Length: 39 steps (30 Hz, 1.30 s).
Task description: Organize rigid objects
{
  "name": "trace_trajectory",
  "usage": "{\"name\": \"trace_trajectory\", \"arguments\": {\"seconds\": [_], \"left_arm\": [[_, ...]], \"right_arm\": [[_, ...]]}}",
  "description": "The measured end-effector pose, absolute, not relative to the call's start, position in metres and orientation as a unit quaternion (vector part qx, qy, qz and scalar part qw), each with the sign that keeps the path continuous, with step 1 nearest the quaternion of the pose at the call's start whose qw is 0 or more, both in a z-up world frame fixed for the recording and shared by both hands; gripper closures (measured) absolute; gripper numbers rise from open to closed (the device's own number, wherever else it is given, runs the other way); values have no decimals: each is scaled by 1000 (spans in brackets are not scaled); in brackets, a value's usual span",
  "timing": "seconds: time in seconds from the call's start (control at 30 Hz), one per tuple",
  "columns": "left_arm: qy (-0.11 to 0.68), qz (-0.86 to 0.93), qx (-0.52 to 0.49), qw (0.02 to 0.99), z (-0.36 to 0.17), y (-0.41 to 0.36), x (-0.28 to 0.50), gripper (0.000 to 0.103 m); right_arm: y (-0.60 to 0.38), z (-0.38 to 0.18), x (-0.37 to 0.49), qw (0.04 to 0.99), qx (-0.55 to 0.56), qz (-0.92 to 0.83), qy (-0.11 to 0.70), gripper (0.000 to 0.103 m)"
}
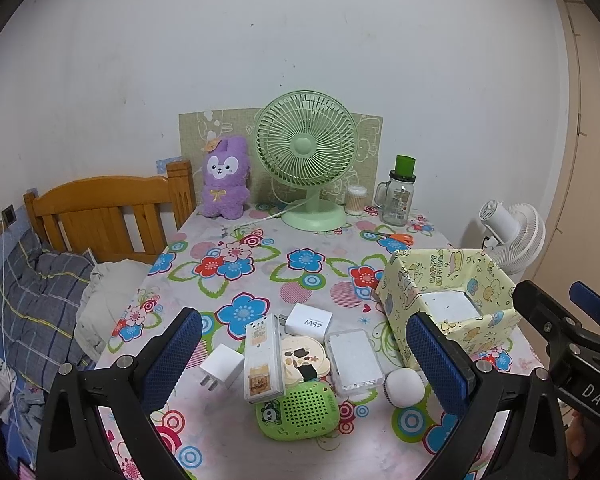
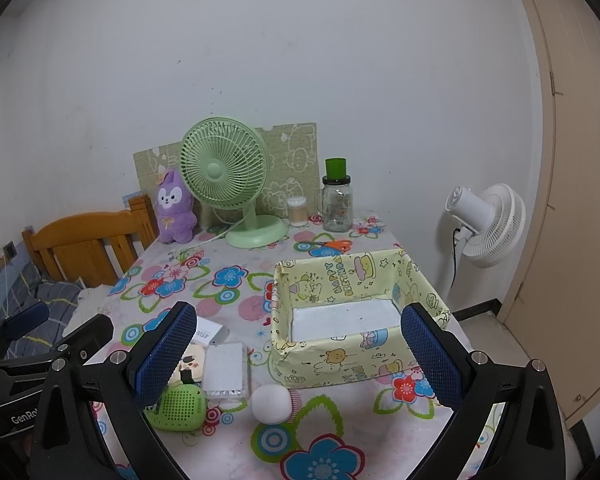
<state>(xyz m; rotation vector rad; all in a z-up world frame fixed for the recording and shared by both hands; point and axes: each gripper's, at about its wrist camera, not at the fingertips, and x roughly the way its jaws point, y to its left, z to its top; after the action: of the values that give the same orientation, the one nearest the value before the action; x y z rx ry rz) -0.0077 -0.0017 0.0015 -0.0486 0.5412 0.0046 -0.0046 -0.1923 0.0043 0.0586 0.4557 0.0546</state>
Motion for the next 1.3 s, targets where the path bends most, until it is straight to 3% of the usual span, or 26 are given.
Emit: {"name": "trace_trajectory", "arguments": {"seconds": [1.3], "left_arm": [[271,-1,-26,962,2,7,-6,0]], "right_arm": [[-190,2,0,972,34,27,231,0]]}}
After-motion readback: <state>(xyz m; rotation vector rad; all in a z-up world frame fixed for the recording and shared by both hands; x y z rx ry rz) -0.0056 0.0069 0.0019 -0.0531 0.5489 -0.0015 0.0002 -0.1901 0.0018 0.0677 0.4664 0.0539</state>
